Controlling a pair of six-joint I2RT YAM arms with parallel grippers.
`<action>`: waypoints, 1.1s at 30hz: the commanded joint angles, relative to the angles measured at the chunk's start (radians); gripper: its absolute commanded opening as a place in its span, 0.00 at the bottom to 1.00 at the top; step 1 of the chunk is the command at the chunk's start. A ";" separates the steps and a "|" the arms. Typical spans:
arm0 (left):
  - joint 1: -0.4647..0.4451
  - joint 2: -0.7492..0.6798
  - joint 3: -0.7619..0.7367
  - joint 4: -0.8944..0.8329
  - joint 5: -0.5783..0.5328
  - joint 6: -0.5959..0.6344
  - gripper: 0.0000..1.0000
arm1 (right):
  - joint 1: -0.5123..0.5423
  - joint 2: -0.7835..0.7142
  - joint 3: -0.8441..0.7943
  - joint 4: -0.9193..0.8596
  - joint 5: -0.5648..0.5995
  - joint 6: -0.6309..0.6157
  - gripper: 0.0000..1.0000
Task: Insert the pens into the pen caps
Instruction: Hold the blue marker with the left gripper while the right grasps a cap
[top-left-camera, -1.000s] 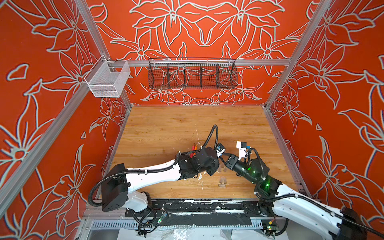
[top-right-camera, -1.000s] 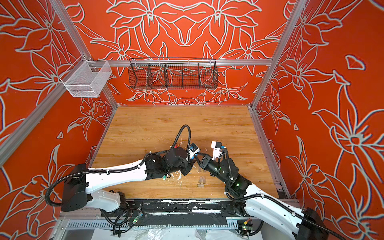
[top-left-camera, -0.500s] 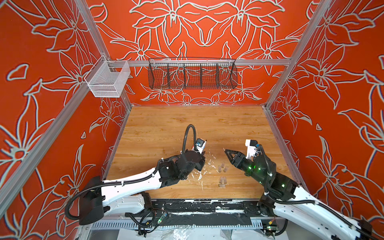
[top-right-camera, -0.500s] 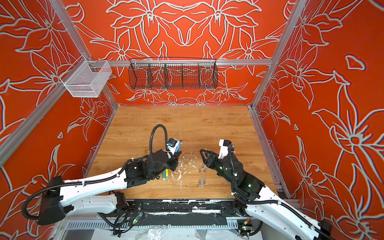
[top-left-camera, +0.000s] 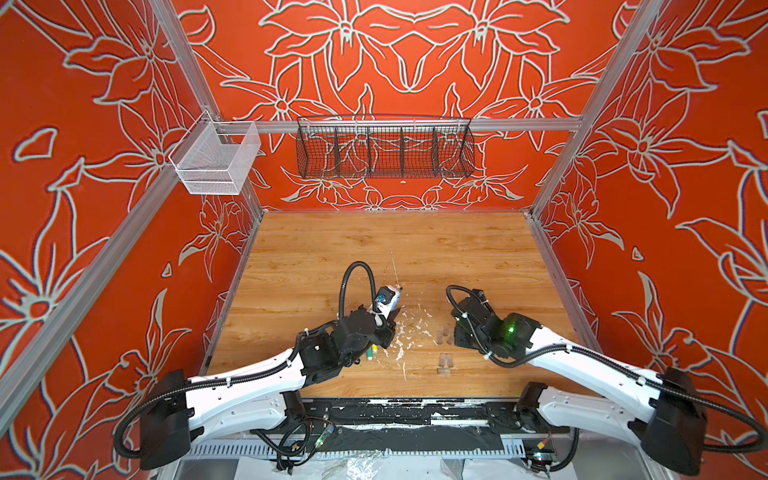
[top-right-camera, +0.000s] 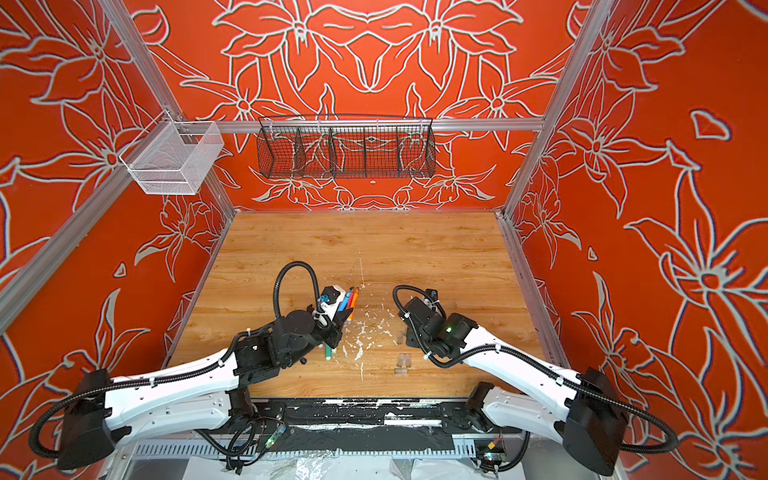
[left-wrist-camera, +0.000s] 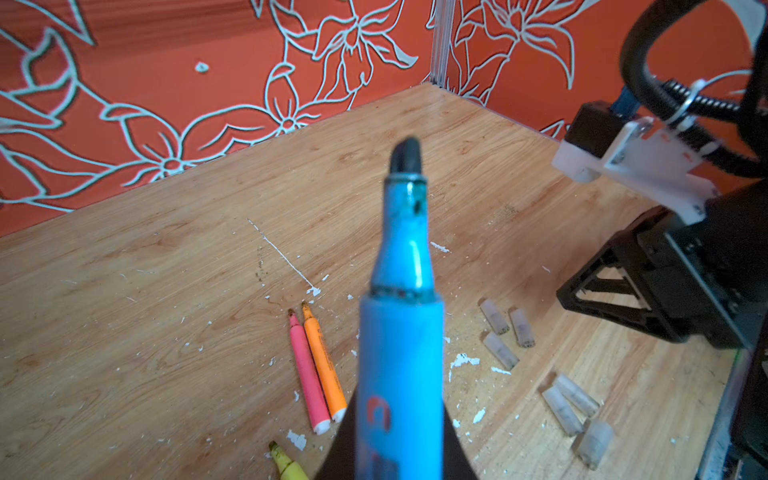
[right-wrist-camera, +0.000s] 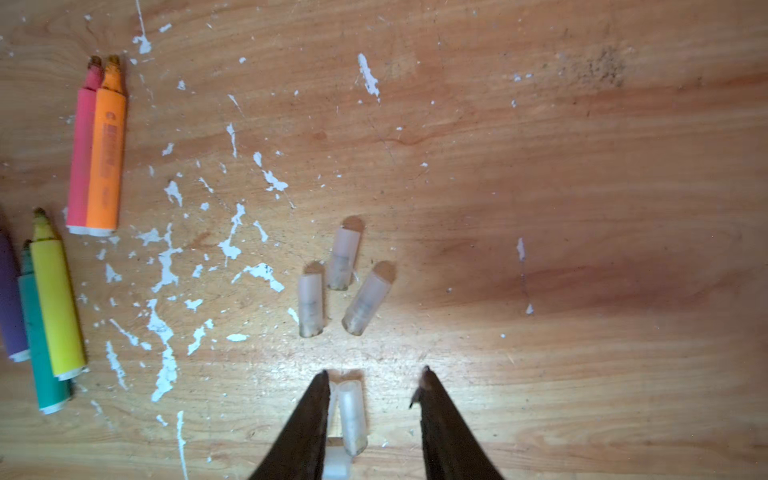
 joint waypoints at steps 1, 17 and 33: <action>0.003 -0.039 -0.006 0.082 -0.020 0.009 0.00 | 0.003 0.019 0.011 0.001 0.056 -0.025 0.41; 0.034 -0.025 -0.006 0.065 -0.060 -0.028 0.00 | -0.024 0.288 0.042 0.152 -0.003 -0.043 0.42; 0.035 -0.022 -0.002 0.062 -0.054 -0.059 0.00 | -0.037 0.376 -0.005 0.188 -0.006 -0.041 0.37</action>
